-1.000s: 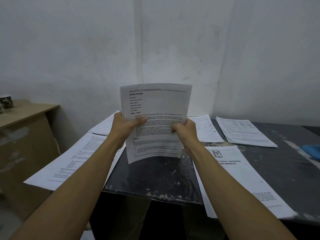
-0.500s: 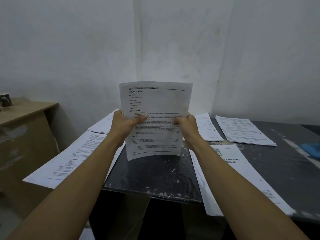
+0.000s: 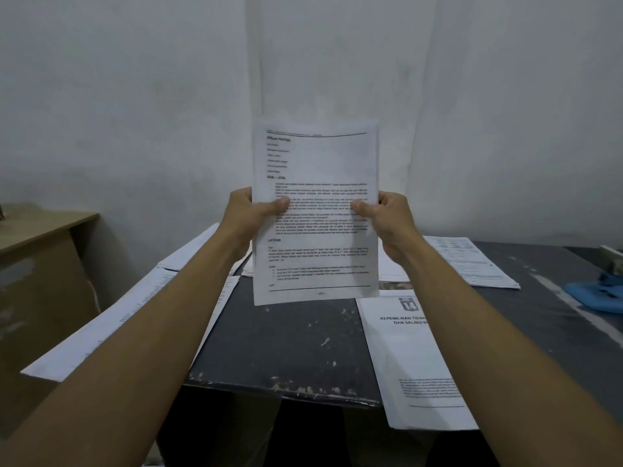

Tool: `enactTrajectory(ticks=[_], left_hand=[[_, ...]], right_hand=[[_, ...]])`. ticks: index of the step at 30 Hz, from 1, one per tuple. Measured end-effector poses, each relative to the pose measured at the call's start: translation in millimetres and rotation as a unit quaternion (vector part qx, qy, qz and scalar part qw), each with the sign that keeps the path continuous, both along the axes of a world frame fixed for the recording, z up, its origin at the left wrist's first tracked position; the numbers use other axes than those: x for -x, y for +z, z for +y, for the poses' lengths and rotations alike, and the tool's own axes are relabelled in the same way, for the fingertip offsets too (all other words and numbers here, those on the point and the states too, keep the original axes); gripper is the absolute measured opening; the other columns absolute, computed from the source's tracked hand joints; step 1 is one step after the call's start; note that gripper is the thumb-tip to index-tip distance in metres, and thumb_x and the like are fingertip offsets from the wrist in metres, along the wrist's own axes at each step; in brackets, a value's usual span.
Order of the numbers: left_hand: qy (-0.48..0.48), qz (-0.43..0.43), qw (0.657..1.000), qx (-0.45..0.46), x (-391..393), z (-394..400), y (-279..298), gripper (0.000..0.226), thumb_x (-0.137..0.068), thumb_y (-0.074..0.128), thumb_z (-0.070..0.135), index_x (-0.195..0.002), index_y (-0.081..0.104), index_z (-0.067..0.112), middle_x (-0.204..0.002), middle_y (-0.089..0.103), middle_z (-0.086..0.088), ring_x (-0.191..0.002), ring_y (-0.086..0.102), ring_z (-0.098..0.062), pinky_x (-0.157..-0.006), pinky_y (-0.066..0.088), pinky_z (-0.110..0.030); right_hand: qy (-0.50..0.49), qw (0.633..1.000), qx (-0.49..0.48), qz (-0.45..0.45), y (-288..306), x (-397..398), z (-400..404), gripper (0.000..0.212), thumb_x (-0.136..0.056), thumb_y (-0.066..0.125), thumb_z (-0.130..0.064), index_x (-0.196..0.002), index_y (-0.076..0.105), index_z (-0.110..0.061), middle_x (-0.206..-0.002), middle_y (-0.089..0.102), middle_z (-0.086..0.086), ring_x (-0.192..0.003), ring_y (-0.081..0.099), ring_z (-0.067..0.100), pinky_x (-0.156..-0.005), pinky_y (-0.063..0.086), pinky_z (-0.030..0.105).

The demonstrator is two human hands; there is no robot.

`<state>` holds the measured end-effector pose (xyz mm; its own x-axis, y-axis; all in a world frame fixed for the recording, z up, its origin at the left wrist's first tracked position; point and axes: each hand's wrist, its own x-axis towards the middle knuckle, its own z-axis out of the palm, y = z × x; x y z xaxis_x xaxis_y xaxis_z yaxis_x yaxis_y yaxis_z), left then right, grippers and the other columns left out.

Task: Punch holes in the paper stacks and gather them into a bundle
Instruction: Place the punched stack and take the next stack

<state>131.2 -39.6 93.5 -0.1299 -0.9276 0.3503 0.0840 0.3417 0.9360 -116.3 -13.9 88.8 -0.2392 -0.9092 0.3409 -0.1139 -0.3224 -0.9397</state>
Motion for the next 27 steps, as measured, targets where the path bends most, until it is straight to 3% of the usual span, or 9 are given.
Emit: enactTrajectory(ticks=[3,8,13,19,23,27], left_hand=[[-0.01,-0.002,1.0,0.005,22.6,-3.7,6.1,0.024,-0.084,0.078,0.012,-0.107,0.072,0.007,-0.1,0.078,-0.007,-0.088,0.076,-0.028,-0.075,0.062,-0.043],[0.001,0.014,1.0,0.016,73.4,-9.5,10.2,0.015,-0.087,0.077,0.015,-0.101,0.073,0.012,-0.091,0.079,-0.001,-0.08,0.076,-0.023,-0.063,0.062,-0.035],[-0.046,0.014,0.999,-0.016,127.9,-16.2,13.2,0.023,-0.087,0.076,0.014,-0.108,0.071,0.006,-0.098,0.078,-0.008,-0.085,0.076,-0.027,-0.071,0.062,-0.041],[-0.107,-0.018,0.994,-0.029,202.1,-26.4,3.9,0.02,-0.089,0.073,0.012,-0.109,0.071,0.011,-0.102,0.077,-0.005,-0.09,0.075,-0.026,-0.077,0.061,-0.042],[-0.129,-0.041,0.99,-0.031,256.2,-30.6,-9.8,0.01,-0.091,0.072,0.012,-0.096,0.072,0.02,-0.093,0.079,0.002,-0.084,0.076,-0.021,-0.07,0.062,-0.037],[-0.149,-0.05,0.985,-0.071,309.1,-33.6,-23.7,0.01,-0.091,0.072,0.014,-0.097,0.071,0.021,-0.093,0.078,0.001,-0.08,0.077,-0.022,-0.066,0.063,-0.038]], right_hand=[[-0.001,1.0,-0.004,-0.009,12.4,21.8,4.6,0.007,-0.088,0.073,-0.011,-0.093,0.074,-0.014,-0.09,0.078,0.002,-0.086,0.074,0.024,-0.083,0.06,0.044],[-0.01,1.0,-0.015,-0.015,20.3,62.5,16.8,0.024,-0.086,0.076,-0.014,-0.109,0.073,-0.008,-0.102,0.076,0.007,-0.094,0.073,0.028,-0.089,0.057,0.049],[-0.067,0.998,-0.017,-0.012,17.0,112.3,28.8,0.017,-0.085,0.076,-0.015,-0.102,0.074,-0.016,-0.096,0.077,0.001,-0.089,0.074,0.024,-0.084,0.059,0.046],[-0.121,0.992,-0.038,-0.015,13.0,179.9,43.8,0.014,-0.084,0.078,-0.014,-0.097,0.074,-0.018,-0.094,0.078,0.0,-0.084,0.075,0.02,-0.071,0.06,0.037],[-0.159,0.985,-0.071,-0.016,5.0,224.5,55.5,0.019,-0.081,0.08,-0.01,-0.098,0.074,-0.016,-0.089,0.078,-0.002,-0.077,0.075,0.019,-0.066,0.059,0.033],[-0.209,0.974,-0.086,0.002,-4.6,269.0,64.7,0.019,-0.079,0.08,-0.007,-0.093,0.073,-0.017,-0.097,0.077,0.001,-0.08,0.075,0.02,-0.069,0.058,0.032]])
